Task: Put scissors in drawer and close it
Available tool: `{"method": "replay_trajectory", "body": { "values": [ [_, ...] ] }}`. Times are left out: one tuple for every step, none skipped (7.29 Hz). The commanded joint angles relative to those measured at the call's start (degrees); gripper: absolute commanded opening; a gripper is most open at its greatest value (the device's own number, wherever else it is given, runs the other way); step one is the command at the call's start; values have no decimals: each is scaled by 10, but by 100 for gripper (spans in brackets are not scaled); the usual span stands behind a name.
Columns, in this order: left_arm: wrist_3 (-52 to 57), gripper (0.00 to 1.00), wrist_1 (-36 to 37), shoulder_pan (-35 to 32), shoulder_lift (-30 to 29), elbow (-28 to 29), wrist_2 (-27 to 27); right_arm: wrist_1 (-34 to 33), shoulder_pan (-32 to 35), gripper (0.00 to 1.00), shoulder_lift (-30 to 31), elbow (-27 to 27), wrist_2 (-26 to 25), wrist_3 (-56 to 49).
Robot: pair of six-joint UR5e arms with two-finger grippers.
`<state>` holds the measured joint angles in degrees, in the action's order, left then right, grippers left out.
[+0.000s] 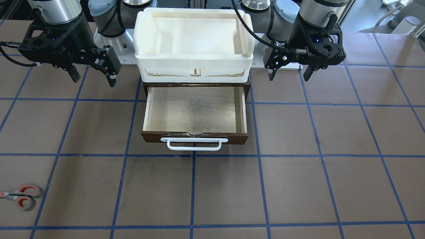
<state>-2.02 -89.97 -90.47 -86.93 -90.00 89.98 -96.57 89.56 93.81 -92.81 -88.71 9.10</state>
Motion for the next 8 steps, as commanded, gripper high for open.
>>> {"method": "replay_trajectory", "body": {
  "values": [
    [0, 100, -1, 0, 0, 0, -1, -1, 0, 100, -1, 0, 0, 1],
    [0, 100, -1, -1, 0, 0, 1, -2, 0, 100, -3, 0, 0, -3],
    [0, 100, -1, 0, 0, 0, 0, -6, -6, 100, -6, -1, 1, -34],
    [0, 100, 1, 0, 0, 0, 0, -14, -13, 100, -15, 0, 1, -103],
    [0, 100, -1, -1, 0, 0, 1, -14, -26, 100, -19, 0, 1, -153],
    [0, 100, -1, 0, 0, 0, 0, -13, -46, 100, -30, 0, 10, -197],
    [0, 100, -1, -1, 0, 0, 1, -13, -64, 100, -41, 0, 12, -243],
    [0, 100, -1, -1, 0, 0, 0, -14, -82, 100, -49, 0, 13, -349]
  ]
}}
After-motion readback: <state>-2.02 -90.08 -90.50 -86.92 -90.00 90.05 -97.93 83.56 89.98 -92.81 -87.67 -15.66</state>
